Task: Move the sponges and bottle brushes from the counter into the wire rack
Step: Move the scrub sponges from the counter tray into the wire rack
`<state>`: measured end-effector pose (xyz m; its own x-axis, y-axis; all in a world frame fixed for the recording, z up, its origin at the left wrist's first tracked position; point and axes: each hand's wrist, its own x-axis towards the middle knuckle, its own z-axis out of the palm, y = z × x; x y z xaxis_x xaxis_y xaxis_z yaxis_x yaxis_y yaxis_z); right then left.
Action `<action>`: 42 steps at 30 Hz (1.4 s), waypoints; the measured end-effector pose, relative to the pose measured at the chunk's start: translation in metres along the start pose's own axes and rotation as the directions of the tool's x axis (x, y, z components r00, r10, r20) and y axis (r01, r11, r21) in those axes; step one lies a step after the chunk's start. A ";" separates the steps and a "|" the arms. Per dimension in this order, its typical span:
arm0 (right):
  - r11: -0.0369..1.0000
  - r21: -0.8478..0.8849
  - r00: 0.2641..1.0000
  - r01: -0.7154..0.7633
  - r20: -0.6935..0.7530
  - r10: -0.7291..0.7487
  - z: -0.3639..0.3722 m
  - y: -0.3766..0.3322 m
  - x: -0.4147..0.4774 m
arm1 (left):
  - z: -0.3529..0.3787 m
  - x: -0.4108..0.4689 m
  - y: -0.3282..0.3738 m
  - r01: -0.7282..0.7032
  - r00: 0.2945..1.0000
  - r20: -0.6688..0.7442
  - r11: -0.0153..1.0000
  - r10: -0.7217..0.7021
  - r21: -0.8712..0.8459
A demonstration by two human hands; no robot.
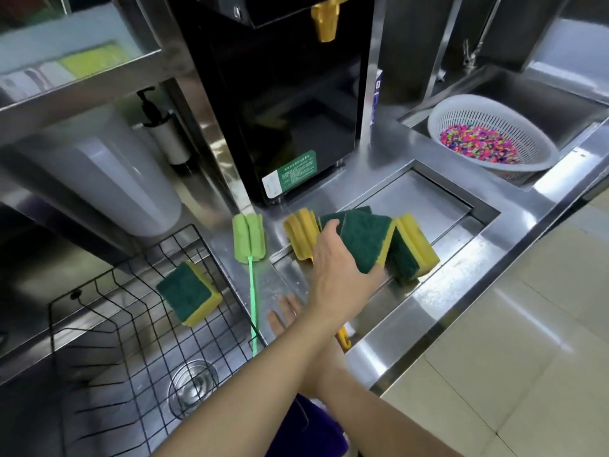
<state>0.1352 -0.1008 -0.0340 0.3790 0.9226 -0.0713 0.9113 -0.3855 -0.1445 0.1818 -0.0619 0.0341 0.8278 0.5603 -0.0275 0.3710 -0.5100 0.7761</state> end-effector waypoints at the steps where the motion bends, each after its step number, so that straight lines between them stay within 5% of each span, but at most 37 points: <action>1: 0.998 0.066 1.000 -0.015 0.015 0.014 0.005 -0.002 0.000 | -0.011 0.000 -0.002 -0.002 0.998 -0.058 1.000 0.000 -0.029; 5: 0.978 0.207 0.999 -0.033 -0.010 0.036 0.026 -0.004 0.004 | -0.060 -0.001 -0.033 0.087 0.960 -0.243 0.974 -0.137 -0.207; 10: 0.999 0.044 1.000 -0.004 0.000 0.004 0.035 -0.002 0.005 | -0.109 -0.030 -0.092 0.297 0.818 -0.421 0.915 -0.392 -0.274; 22: 0.998 0.055 1.000 -0.022 -0.014 0.023 0.029 -0.003 0.004 | -0.111 -0.079 -0.139 0.551 0.622 -0.453 0.768 -0.639 -0.328; 31: 1.000 0.020 0.999 -0.018 -0.031 0.018 0.035 -0.001 0.006 | -0.096 -0.082 -0.139 0.581 0.662 -0.379 0.762 -0.647 -0.286; 38: 1.000 0.022 0.999 -0.011 -0.045 0.012 0.038 -0.001 0.006 | -0.105 -0.083 -0.134 0.646 0.554 -0.309 0.633 -0.773 -0.426; 42: 0.999 0.023 0.999 -0.026 -0.045 0.027 0.035 -0.002 0.007 | -0.109 -0.087 -0.127 0.501 0.582 -0.346 0.660 -0.736 -0.560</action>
<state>0.1299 -0.0942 -0.0686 0.4100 0.9116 -0.0303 0.8973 -0.4091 -0.1657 0.0172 0.0253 0.0064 0.0638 0.9272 -0.3690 0.4244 0.3095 0.8510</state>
